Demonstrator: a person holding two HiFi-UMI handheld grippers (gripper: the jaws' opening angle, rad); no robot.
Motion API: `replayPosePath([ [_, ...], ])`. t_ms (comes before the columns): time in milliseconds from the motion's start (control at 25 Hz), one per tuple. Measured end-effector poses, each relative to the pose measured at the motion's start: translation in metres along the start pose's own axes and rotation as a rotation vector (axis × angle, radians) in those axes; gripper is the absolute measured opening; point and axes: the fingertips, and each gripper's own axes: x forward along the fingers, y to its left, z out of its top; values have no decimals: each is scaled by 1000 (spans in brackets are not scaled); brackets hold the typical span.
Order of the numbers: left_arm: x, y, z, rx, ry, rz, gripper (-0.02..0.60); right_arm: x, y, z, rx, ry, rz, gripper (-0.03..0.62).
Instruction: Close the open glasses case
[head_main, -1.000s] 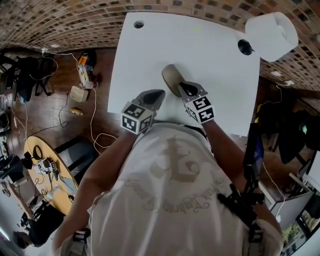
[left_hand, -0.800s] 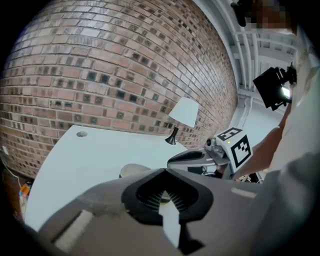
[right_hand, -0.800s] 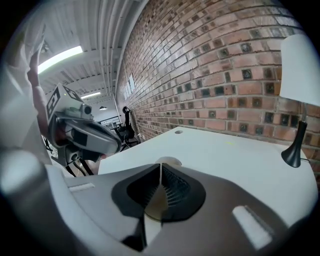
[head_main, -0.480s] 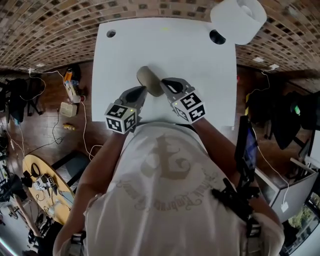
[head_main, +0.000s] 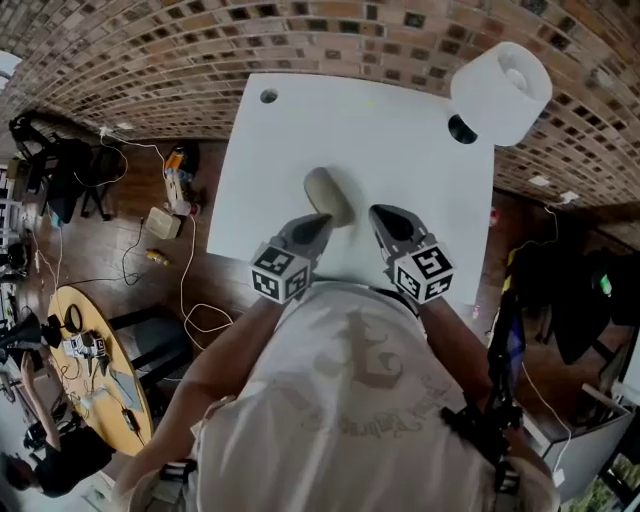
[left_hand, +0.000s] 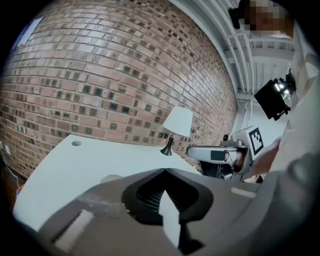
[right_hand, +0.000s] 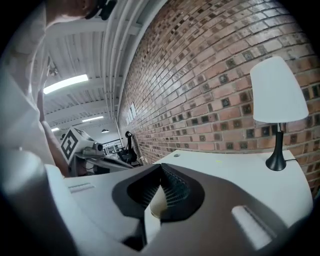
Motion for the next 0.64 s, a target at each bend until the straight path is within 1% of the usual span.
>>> replayPosePath([
  [160,-9,-6,10,3,-43,14,6,-12,1,4,21,-28,0,8],
  [240,-11,-8,11,7,-49,11,6,-15,3,5,25,-38,-2,8],
  [640,-5,-27,6,67,-9,-56,6,-27,5,2,24,-55,-29,8],
])
